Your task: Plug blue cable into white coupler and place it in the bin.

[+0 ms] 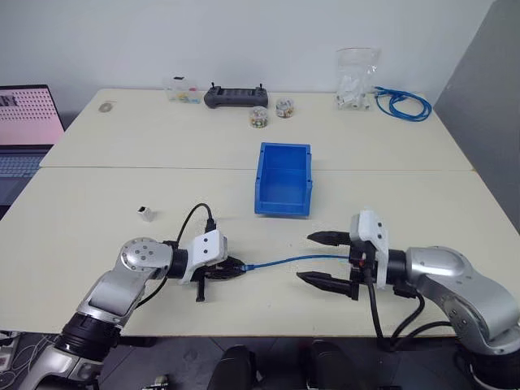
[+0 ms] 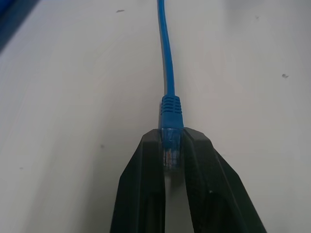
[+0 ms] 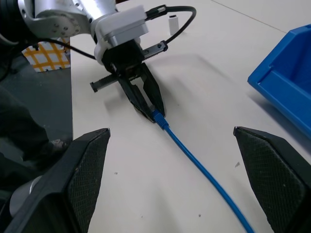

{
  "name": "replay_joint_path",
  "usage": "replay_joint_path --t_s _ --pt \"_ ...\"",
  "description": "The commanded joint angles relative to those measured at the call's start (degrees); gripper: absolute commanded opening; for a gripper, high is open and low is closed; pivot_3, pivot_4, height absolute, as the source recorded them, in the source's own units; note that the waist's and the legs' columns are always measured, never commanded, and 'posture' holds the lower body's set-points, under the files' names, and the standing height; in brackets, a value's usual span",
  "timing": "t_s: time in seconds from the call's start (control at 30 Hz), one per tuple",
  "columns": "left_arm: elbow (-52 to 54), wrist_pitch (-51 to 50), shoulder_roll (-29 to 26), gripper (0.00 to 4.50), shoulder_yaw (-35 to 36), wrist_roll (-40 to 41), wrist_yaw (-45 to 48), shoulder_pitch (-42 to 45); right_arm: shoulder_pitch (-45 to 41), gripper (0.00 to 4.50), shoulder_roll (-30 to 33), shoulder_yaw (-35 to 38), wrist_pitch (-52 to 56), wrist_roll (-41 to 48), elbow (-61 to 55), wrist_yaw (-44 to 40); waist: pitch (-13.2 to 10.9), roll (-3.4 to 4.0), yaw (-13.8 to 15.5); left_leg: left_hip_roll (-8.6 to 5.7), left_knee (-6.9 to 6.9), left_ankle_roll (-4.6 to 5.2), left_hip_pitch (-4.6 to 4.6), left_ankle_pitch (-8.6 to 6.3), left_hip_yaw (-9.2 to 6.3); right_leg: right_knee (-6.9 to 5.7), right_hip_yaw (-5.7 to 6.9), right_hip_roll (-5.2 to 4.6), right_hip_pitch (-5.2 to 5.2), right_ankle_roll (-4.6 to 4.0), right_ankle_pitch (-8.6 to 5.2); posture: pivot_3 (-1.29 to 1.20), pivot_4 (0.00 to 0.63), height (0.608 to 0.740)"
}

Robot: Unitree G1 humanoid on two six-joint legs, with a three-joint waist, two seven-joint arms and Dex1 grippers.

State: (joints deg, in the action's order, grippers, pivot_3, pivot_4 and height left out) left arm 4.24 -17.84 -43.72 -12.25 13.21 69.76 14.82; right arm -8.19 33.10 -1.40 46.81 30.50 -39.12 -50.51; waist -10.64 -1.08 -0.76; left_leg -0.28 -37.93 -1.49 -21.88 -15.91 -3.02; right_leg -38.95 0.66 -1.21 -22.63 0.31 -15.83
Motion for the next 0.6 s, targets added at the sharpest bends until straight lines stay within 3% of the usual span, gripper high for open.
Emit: replay_joint_path --t_s 0.03,0.3,0.6 --pt "5.86 -17.47 3.30 0.25 3.46 13.16 -0.14 5.83 3.01 4.31 1.89 7.12 5.55 12.25 -5.94 0.54 -0.04 -0.06 0.13 0.00 -0.02 0.00 -0.03 0.00 -0.01 0.00 0.01 0.00 -0.01 0.00 0.00 0.00 0.150 0.740" --pt "6.67 -43.06 8.65 0.25 11.99 34.86 -4.23 14.33 3.58 4.31 1.58 14.17 11.82 29.93 -6.65 11.09 -0.05 -0.14 -0.72 0.01 -0.02 0.00 0.02 0.00 -0.04 0.00 0.01 0.04 0.03 0.03 0.01 0.00 0.150 0.740" --pt "8.20 -53.77 13.23 0.25 17.71 48.16 -12.36 15.64 -2.65 4.31 -5.60 11.07 9.86 42.52 -1.91 24.61 -0.05 -0.14 -0.94 0.01 -0.05 -0.02 0.02 0.01 -0.04 -0.02 -0.04 0.03 0.03 0.04 0.02 0.00 0.150 0.740"
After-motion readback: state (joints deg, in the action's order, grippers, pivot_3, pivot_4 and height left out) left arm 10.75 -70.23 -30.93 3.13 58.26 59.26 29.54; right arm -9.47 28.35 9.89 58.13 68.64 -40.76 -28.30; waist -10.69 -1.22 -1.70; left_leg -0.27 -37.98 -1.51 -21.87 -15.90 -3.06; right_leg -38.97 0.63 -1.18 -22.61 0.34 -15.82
